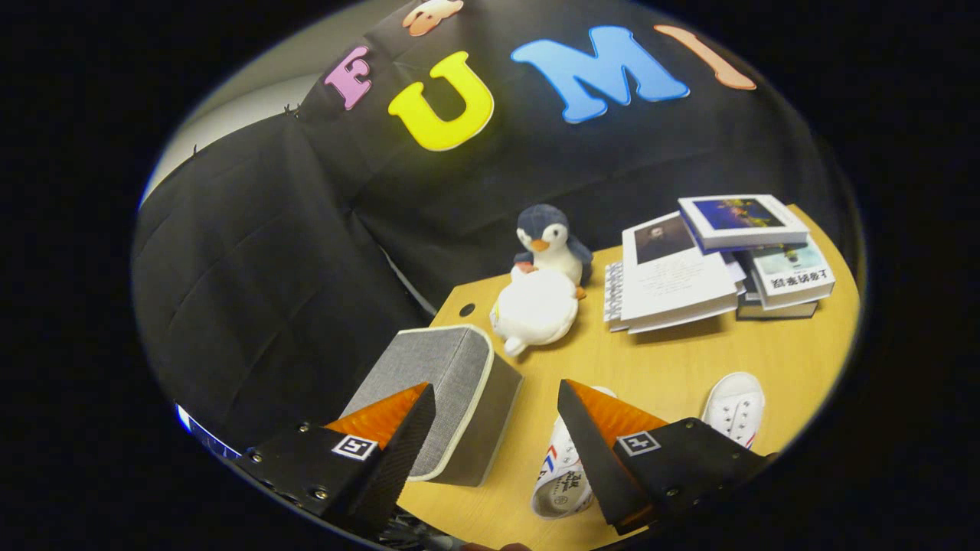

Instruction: Open the storage box then place both shoes into the box .Put the left shoe in first, then the right shoe, with the right side of both shoes facing outward in a uniform manner.

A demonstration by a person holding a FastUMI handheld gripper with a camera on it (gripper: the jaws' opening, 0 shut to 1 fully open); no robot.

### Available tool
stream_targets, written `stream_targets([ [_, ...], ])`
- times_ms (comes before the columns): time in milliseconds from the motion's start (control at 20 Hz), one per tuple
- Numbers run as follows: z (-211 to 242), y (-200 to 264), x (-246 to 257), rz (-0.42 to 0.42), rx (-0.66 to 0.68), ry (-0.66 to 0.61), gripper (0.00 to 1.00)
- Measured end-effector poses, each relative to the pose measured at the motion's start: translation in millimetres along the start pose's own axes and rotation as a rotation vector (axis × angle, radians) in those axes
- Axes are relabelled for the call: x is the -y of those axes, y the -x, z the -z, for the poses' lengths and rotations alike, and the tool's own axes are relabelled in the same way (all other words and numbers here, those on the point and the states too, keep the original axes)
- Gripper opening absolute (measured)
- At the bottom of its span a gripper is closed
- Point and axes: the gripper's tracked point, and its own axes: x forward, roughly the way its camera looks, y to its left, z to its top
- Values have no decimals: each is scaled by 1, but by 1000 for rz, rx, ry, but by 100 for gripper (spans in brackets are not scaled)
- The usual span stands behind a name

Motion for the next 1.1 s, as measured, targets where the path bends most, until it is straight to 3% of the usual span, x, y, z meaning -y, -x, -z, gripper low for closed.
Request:
stream_targets([
  [250, 36, -44, -13, -125, -150, -195, 98],
  [850, 71, -95, -45, -330, -240, -510, 95],
  [950, 68, -96, -48, -361, -237, -536, 80],
  [1100, 56, -92, -39, -351, -203, -569, 40],
])
